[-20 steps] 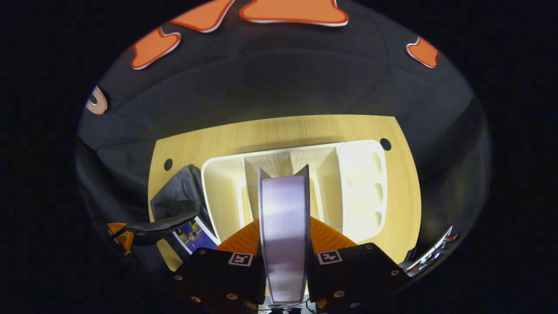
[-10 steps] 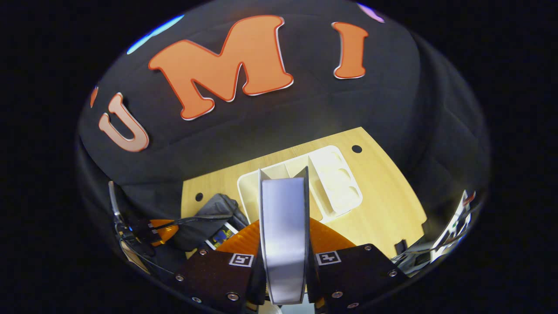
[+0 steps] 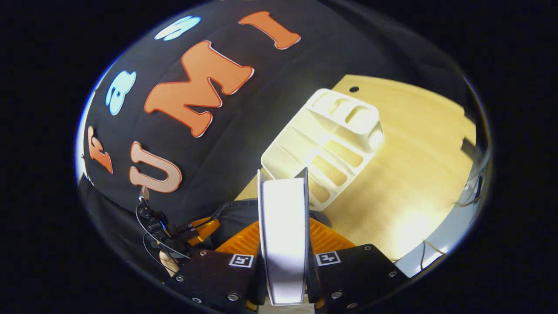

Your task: Open the schoolbag, grab two books from the bookshelf and put them into the schoolbag.

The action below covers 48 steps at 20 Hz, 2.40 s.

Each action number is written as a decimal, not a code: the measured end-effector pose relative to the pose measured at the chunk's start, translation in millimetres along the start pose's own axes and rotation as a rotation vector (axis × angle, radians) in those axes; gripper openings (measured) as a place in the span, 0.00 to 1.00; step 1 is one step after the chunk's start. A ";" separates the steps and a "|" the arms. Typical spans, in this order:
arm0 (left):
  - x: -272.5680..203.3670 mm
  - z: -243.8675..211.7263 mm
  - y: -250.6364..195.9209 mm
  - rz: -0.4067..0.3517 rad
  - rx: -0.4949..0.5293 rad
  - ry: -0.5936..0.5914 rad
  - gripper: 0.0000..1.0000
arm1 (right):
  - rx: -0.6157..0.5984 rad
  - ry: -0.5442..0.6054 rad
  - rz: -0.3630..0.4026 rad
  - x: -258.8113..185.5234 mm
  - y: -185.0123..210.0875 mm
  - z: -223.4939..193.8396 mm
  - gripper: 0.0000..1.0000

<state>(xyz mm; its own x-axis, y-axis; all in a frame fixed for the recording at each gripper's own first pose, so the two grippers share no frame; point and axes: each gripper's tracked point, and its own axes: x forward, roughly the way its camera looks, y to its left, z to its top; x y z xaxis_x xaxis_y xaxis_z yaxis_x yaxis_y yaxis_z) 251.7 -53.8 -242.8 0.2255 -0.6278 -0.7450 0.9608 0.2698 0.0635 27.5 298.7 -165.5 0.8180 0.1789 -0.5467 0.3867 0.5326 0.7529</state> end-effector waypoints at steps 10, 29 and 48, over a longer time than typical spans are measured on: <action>-9.3 7.5 -9.2 0.021 0.037 0.017 0.04 | 0.252 0.122 0.164 141.2 -7.3 -102.9 0.37; -15.3 14.1 -69.8 -0.028 0.142 0.005 0.03 | 0.380 0.014 -0.029 241.0 -2.0 -129.7 0.60; -6.0 -7.2 -96.2 0.033 -0.136 -0.034 0.04 | -0.070 0.126 -0.271 93.3 -71.8 -32.2 0.99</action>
<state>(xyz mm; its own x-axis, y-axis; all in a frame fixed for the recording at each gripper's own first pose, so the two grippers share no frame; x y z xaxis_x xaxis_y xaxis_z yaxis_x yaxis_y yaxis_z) 156.7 -70.7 -249.2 0.2645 -0.6402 -0.7213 0.9224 0.3861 -0.0044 62.4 303.8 -282.4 0.6279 0.1212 -0.7688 0.5500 0.6298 0.5485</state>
